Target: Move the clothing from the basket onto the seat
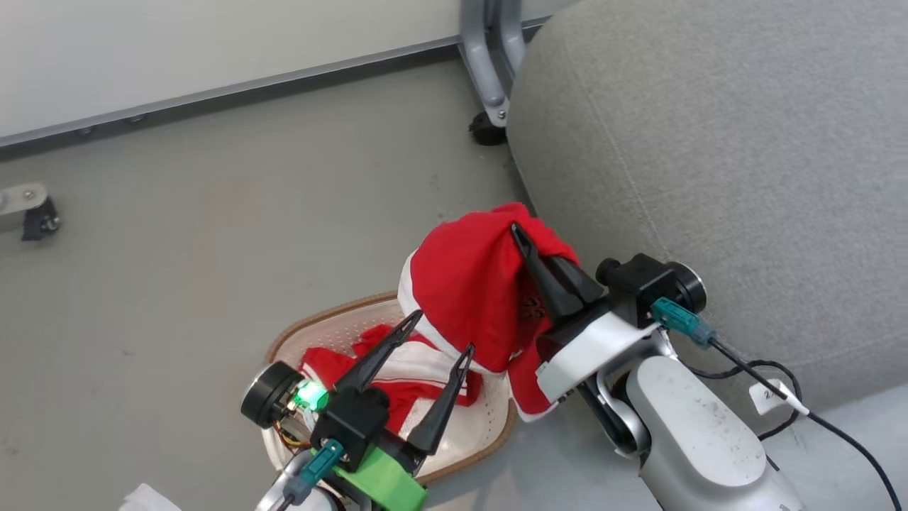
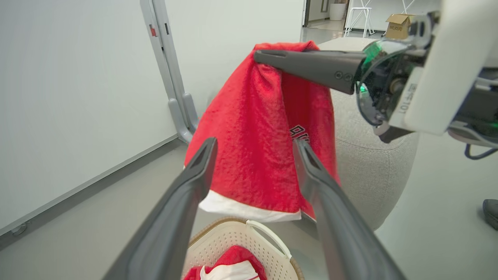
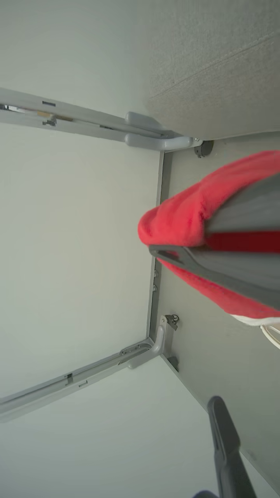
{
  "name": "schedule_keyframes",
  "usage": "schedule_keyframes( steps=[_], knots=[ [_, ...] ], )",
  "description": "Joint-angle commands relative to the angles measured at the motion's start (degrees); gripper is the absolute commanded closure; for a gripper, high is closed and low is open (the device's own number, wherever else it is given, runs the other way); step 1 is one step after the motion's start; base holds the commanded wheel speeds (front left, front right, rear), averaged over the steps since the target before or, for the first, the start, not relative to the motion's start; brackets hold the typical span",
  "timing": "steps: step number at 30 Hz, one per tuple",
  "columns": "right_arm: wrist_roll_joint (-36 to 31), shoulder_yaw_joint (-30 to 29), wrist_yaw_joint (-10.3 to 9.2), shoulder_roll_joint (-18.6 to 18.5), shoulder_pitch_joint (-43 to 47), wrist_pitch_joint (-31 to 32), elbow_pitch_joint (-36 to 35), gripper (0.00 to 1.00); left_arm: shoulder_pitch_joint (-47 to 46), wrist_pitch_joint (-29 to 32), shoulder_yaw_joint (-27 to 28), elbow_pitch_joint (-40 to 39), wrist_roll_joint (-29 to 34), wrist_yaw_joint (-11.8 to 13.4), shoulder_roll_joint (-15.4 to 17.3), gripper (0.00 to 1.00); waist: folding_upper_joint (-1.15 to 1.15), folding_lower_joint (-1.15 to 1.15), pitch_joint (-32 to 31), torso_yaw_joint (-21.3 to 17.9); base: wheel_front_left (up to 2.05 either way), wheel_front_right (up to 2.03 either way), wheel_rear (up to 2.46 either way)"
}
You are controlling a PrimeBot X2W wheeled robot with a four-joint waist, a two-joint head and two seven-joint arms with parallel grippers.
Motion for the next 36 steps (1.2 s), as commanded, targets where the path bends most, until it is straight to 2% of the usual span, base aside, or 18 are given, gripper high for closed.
schedule_keyframes(
  steps=[1, 6, 14, 20, 26, 30, 36],
  knots=[
    [0.1, -0.7, 0.0, 0.0, -0.3, -0.2, -0.5, 1.0, -1.3, 0.2, -0.1, -0.5, 0.1, 0.0, 0.7, 0.0, 0.0, 0.0, 2.9, -6.1, 0.0, 0.0, 0.0],
    [0.2, -3.7, 0.0, 0.0, -0.7, -0.2, -1.5, 1.0, -2.8, 1.3, -0.5, -1.6, 0.4, -0.1, 1.2, 0.0, 0.0, 0.0, 5.7, -10.4, 0.0, 0.0, 0.0],
    [-2.7, -12.5, 0.0, -0.1, -5.0, -0.2, -4.5, 1.0, -7.5, 3.2, -0.9, -4.4, 2.2, -0.3, 2.2, 0.0, 0.0, 0.0, 13.3, -12.2, 0.0, 0.0, 0.0],
    [-4.0, -23.1, 0.0, -2.8, -13.1, -0.2, -7.1, 1.0, -13.1, 4.5, -1.7, -7.4, 3.9, -0.7, 3.2, 0.0, 0.0, 0.0, 21.7, -10.1, 0.0, 0.0, 0.0],
    [-5.0, -34.7, 0.0, -8.0, -22.8, -0.2, -7.6, 1.0, -19.2, 4.8, -2.3, -9.4, 5.8, -1.1, 4.4, 0.0, 0.0, 0.0, 30.7, -6.2, 0.0, 0.0, 0.0],
    [-5.3, -39.8, 0.0, -11.6, -27.1, -0.2, -5.2, 1.0, -21.9, 3.9, -2.7, -9.7, 6.2, -1.2, 4.1, 0.0, 0.0, 0.0, 34.7, -3.7, 0.0, 0.0, 0.0],
    [-4.0, -44.0, -0.01, -15.5, -30.1, -0.2, 4.2, 1.0, -24.1, 1.8, -3.8, -8.2, 6.2, -1.3, 3.2, 0.0, 0.0, 0.0, 37.4, -1.1, 0.0, 0.0, 0.0]
  ],
)
